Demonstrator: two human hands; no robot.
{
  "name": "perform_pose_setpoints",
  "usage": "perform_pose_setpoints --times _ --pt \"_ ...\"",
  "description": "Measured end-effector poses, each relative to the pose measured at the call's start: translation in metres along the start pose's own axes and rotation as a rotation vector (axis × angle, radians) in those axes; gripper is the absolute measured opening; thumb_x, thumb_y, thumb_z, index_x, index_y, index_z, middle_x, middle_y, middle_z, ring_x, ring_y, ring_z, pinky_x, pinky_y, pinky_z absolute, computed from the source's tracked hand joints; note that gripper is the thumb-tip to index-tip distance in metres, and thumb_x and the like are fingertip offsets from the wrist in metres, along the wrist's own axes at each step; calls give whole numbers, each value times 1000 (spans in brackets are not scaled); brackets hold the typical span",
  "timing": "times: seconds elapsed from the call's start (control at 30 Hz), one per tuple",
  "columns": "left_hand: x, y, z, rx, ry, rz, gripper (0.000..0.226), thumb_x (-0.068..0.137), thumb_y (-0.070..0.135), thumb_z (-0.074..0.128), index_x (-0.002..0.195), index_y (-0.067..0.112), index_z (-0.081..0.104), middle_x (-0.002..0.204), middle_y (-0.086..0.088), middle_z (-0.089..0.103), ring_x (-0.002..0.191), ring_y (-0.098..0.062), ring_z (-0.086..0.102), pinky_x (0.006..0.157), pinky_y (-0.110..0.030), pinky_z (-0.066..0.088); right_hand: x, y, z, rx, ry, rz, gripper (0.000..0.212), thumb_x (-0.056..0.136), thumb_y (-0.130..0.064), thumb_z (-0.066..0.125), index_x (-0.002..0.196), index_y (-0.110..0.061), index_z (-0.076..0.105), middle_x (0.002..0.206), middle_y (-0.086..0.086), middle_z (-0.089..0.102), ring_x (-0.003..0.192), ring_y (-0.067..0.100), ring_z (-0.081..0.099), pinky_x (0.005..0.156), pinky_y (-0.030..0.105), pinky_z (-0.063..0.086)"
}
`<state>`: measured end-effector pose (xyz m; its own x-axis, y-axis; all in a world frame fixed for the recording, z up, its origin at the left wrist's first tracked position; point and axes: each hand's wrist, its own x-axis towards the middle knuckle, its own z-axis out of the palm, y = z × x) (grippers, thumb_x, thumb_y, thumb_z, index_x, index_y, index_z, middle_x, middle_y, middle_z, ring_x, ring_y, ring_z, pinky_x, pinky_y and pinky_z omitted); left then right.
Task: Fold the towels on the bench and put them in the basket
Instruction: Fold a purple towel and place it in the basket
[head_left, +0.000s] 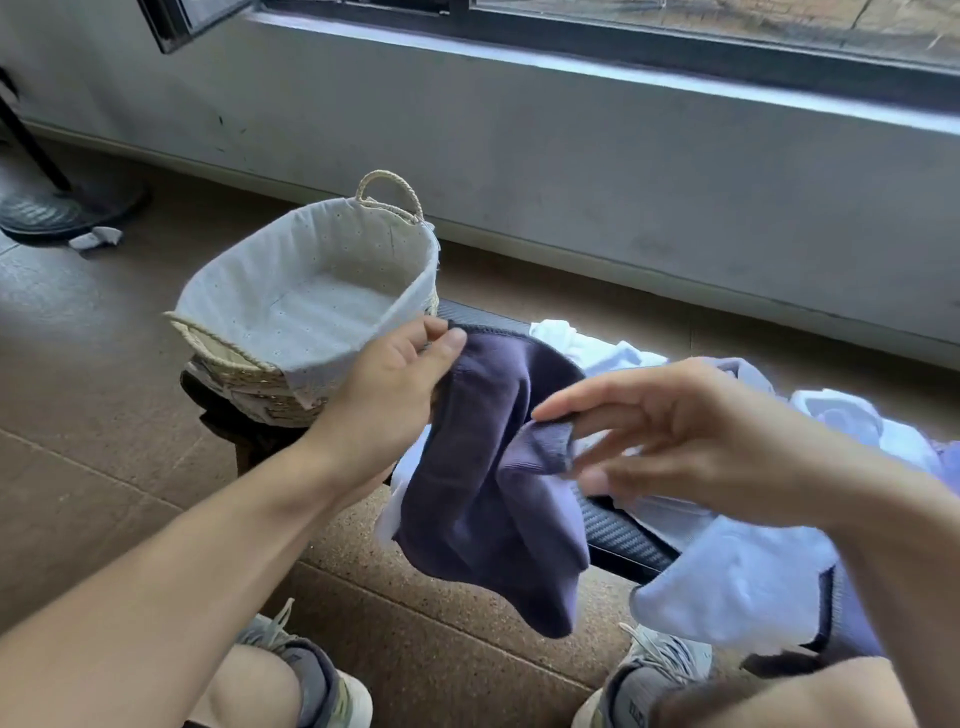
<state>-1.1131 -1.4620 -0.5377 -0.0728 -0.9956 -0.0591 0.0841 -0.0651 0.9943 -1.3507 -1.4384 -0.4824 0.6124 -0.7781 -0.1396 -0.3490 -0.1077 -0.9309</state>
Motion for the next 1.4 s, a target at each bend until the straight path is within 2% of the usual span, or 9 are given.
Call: perform_pose_setpoints --times 0.13,0.33,0.5,0.67,0.83,1.03,1.2,1.3,1.4 --pt "-10 -4 12 -8 -87 -7 11 93 38 62 82 38 65 85 -18 56 79 -31 44 70 -48 32 16 3 25 -519 482 -214 4 81 -34 82 83 -33 79 67 -13 64 61 6 58 59 15 39" --pt "-20 -5 16 -83 -166 10 9 92 35 57 85 35 61 87 -18 52 78 -29 38 62 -39 28 27 10 26 -680 536 -381 27 92 -50 59 91 -28 74 85 -13 61 86 15 52 74 30 45" --pt "-24 -5 19 -120 -163 18 9 96 28 62 90 26 55 70 -12 48 62 -20 43 59 -28 37 28 9 30 -574 669 -292 17 84 -48 70 85 -31 72 72 -19 62 83 4 54 72 14 42" --pt "-27 -2 20 -149 -182 25 18 93 39 59 83 24 55 75 -12 48 67 -19 47 62 -30 44 27 9 32 -542 651 -248 12 82 -43 77 85 -33 72 72 -19 62 81 4 55 73 18 43" --pt "-28 1 18 -57 -220 74 25 85 39 75 88 23 56 76 -8 73 69 -18 64 67 -34 50 25 6 31 -556 635 -237 20 82 -52 76 82 -33 70 72 -16 66 81 5 56 72 17 42" --pt "-22 5 14 -131 39 107 27 88 45 74 85 22 60 77 -21 61 72 -29 54 67 -42 45 15 9 1 -715 331 -192 32 68 -69 71 78 -39 69 102 -19 62 107 10 47 87 11 34" --pt "-17 12 12 -195 76 97 18 84 34 63 84 18 57 65 -1 66 57 -9 60 56 -18 50 7 15 -12 -719 284 -143 26 74 -63 67 79 -38 68 126 -21 59 127 5 42 100 10 31" --pt "-16 15 7 -151 65 79 17 82 36 65 84 21 60 70 -4 71 60 -13 64 60 -22 53 4 13 -17 -509 283 -112 28 80 -56 73 75 -29 65 111 -17 70 112 3 59 94 14 43" --pt "-14 20 3 -101 -19 36 19 82 36 64 85 18 59 71 -4 71 60 -12 65 58 -21 54 -1 6 -21 -87 245 -116 28 73 -27 84 70 -14 60 72 -1 68 66 9 61 66 17 50"
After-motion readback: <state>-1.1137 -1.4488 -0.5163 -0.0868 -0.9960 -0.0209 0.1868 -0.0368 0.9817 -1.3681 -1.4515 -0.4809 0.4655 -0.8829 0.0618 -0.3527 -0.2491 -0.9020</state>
